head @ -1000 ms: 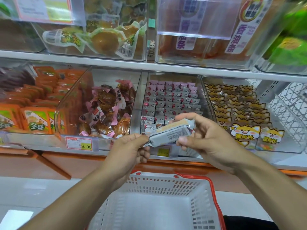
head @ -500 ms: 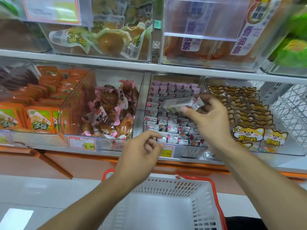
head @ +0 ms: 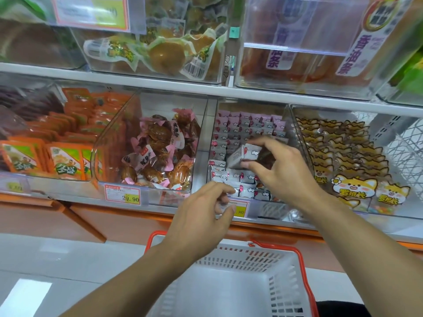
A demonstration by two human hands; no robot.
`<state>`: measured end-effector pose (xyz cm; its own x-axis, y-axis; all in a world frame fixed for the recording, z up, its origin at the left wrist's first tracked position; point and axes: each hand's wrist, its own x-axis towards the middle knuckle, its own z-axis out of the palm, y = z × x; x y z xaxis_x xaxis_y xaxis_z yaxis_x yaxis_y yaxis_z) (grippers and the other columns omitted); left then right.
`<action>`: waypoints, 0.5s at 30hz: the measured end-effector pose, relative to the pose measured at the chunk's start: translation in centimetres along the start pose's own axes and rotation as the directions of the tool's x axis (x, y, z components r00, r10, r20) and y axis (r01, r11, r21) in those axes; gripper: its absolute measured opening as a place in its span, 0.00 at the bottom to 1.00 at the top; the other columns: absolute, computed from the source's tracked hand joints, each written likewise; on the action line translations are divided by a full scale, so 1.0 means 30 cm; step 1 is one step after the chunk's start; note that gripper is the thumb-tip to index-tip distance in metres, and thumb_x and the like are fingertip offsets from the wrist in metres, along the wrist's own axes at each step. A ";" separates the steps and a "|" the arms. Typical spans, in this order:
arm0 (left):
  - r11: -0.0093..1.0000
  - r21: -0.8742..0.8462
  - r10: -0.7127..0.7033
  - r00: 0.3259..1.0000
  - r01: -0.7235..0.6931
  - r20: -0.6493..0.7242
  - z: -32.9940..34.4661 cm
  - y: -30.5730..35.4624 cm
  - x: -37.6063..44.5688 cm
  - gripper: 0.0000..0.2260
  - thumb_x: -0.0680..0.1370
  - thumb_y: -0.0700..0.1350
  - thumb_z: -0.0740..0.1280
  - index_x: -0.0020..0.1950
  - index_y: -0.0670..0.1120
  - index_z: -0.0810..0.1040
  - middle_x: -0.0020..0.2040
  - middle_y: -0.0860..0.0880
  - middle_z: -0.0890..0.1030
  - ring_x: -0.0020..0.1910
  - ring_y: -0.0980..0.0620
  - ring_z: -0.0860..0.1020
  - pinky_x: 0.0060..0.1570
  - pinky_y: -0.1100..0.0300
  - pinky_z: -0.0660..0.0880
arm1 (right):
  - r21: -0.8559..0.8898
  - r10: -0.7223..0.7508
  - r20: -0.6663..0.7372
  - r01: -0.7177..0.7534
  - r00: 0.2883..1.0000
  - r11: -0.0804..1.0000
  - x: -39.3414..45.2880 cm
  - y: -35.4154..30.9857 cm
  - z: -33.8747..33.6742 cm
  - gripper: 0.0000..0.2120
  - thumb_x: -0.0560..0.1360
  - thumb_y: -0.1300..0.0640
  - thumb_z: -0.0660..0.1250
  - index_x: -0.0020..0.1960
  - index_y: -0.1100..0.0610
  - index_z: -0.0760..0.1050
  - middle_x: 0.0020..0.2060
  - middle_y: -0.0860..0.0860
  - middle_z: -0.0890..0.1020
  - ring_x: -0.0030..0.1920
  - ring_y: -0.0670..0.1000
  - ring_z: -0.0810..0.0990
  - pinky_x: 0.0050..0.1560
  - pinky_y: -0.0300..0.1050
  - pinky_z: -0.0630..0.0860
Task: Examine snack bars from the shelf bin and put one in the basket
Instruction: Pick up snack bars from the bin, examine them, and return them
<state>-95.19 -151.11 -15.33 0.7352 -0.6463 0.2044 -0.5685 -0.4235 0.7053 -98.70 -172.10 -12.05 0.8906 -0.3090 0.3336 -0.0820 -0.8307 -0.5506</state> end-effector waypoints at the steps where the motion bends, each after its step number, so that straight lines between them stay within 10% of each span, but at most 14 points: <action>1: 1.000 0.002 -0.001 1.000 0.001 0.000 0.000 0.000 0.000 0.13 0.78 0.50 0.70 0.62 0.58 0.77 0.47 0.64 0.75 0.48 0.63 0.75 0.43 0.75 0.68 | -0.016 0.018 0.031 -0.018 0.999 1.000 0.001 0.000 0.001 0.21 0.75 0.40 0.72 0.65 0.43 0.74 0.51 0.46 0.83 0.50 0.49 0.80 0.50 0.46 0.78; 8: 1.000 0.012 -0.012 1.000 0.011 0.022 0.000 -0.001 -0.009 0.14 0.79 0.51 0.70 0.63 0.58 0.76 0.47 0.64 0.75 0.47 0.63 0.75 0.42 0.74 0.69 | -0.301 0.014 0.330 0.092 0.944 0.949 0.014 -0.001 0.037 0.19 0.85 0.49 0.55 0.74 0.50 0.71 0.71 0.49 0.75 0.71 0.55 0.69 0.69 0.57 0.69; 15: 1.000 0.018 -0.021 1.000 0.020 0.022 0.003 0.005 -0.009 0.14 0.79 0.49 0.70 0.63 0.58 0.76 0.48 0.65 0.74 0.49 0.64 0.75 0.43 0.75 0.69 | -0.417 0.075 0.119 -0.019 0.990 0.909 0.028 -0.012 0.012 0.14 0.82 0.52 0.64 0.66 0.46 0.79 0.64 0.47 0.82 0.64 0.56 0.77 0.66 0.57 0.74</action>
<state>-95.50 -151.05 -15.32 0.7385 -0.6512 0.1747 -0.5599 -0.4479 0.6971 -97.77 -171.89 -11.84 0.9289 -0.3131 0.1978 -0.2778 -0.9422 -0.1871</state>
